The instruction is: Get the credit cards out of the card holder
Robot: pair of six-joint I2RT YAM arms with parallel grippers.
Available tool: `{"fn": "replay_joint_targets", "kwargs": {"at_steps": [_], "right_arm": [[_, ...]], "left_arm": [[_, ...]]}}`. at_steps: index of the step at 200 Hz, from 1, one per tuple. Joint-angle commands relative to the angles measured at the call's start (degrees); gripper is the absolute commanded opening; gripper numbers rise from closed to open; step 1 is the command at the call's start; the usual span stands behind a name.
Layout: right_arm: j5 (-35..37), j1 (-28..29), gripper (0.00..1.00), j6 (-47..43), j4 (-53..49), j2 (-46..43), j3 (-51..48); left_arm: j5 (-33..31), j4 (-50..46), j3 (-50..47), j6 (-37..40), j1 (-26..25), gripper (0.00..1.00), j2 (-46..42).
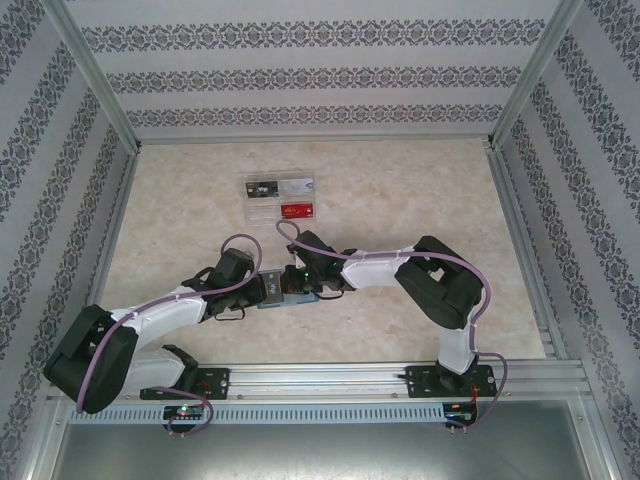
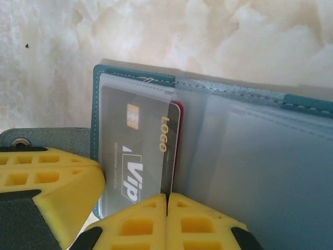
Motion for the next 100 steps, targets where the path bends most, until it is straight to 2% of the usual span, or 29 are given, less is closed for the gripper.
{"fn": "replay_joint_targets", "kwargs": {"at_steps": [1,100], "right_arm": [[0.01,-0.34,0.0,0.82,1.36,-1.39,-1.89],[1.27,-3.26,0.0,0.87,1.82,-7.32,-8.08]], "left_arm": [[-2.41,-1.73,-0.3,0.27,0.75,0.0,1.38],[-2.86,-2.83,0.18,0.35,0.69,0.0,1.15]]}}
